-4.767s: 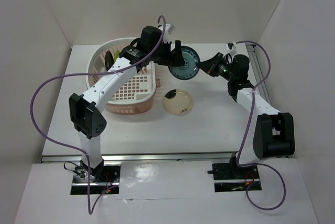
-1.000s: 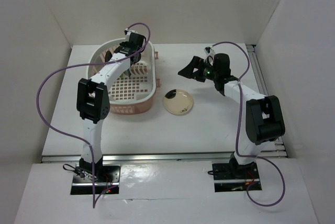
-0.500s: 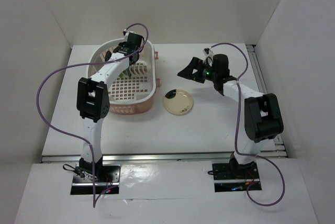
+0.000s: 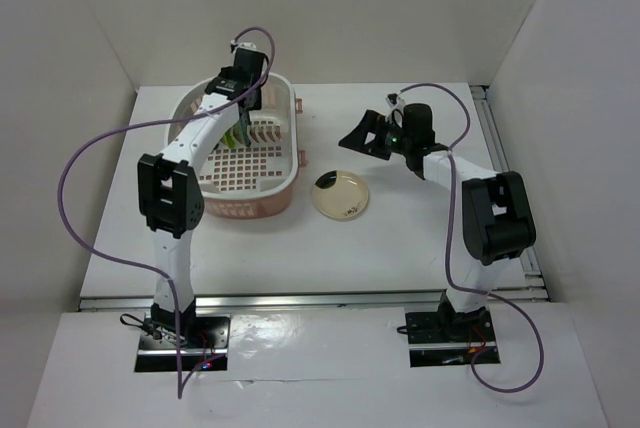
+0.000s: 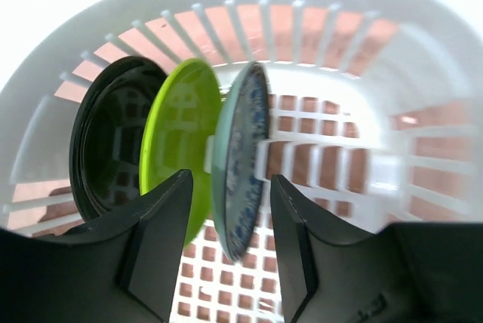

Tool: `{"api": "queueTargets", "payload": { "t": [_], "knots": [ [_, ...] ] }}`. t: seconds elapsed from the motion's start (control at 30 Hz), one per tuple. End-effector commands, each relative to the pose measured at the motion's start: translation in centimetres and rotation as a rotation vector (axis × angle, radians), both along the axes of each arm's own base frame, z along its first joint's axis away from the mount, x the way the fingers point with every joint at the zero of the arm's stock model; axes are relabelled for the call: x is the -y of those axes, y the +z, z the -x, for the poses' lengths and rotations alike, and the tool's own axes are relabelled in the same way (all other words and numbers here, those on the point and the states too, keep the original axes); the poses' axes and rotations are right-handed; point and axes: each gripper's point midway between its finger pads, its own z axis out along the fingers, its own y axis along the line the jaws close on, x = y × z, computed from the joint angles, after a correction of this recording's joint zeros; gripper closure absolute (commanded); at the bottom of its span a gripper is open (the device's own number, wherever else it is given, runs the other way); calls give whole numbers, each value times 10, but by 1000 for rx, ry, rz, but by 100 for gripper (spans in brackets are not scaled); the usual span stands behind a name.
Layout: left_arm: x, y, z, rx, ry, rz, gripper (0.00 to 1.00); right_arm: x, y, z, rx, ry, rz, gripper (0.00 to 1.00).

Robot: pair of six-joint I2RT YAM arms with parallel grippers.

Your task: Load the plates into the dish rack

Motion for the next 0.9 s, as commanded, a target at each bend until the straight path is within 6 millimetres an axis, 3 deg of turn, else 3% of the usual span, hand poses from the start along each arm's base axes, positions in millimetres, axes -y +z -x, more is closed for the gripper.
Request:
{"api": "queueTargets", "payload": {
  "t": [0.0, 0.07, 0.1, 0.13, 0.17, 0.27, 0.3, 0.37, 0.4, 0.43, 0.6, 0.63, 0.73, 0.77, 0.87],
  "knots": [
    [13, 77, 8, 144, -41, 140, 42, 3, 7, -15, 40, -30, 58, 0],
    [20, 99, 20, 171, -58, 207, 40, 17, -2, -18, 21, -67, 67, 0],
    [22, 107, 25, 182, -74, 221, 37, 23, -18, -11, -18, -76, 76, 0],
    [25, 129, 36, 219, -90, 267, 34, 36, -18, -12, -10, -99, 70, 0],
    [25, 138, 44, 232, -104, 280, 23, 45, -32, -2, -48, -113, 77, 0],
    [33, 158, 65, 264, -167, 339, 0, 69, -35, 7, -44, -164, 101, 0],
    [33, 177, 78, 305, -189, 358, 0, 71, -47, 16, -78, -158, 115, 0],
    [41, 180, 90, 304, -235, 404, 0, 76, -50, 23, -85, -170, 148, 0],
    [44, 183, 96, 306, -256, 417, 0, 79, -62, 30, -119, -182, 163, 0],
    [47, 195, 103, 325, -285, 436, 0, 76, -63, 34, -119, -177, 169, 0],
    [71, 199, 124, 294, -418, 521, 0, 75, -87, 60, -207, -195, 134, 1],
    [72, 205, 126, 309, -431, 528, 0, 75, -94, 66, -219, -194, 136, 8],
    [76, 205, 131, 301, -458, 542, 0, 67, -101, 75, -247, -176, 122, 15],
    [78, 205, 132, 298, -468, 548, 0, 57, -106, 81, -262, -142, 123, 21],
    [82, 208, 136, 300, -492, 570, 0, 51, -117, 81, -269, -128, 127, 29]
  ]
}}
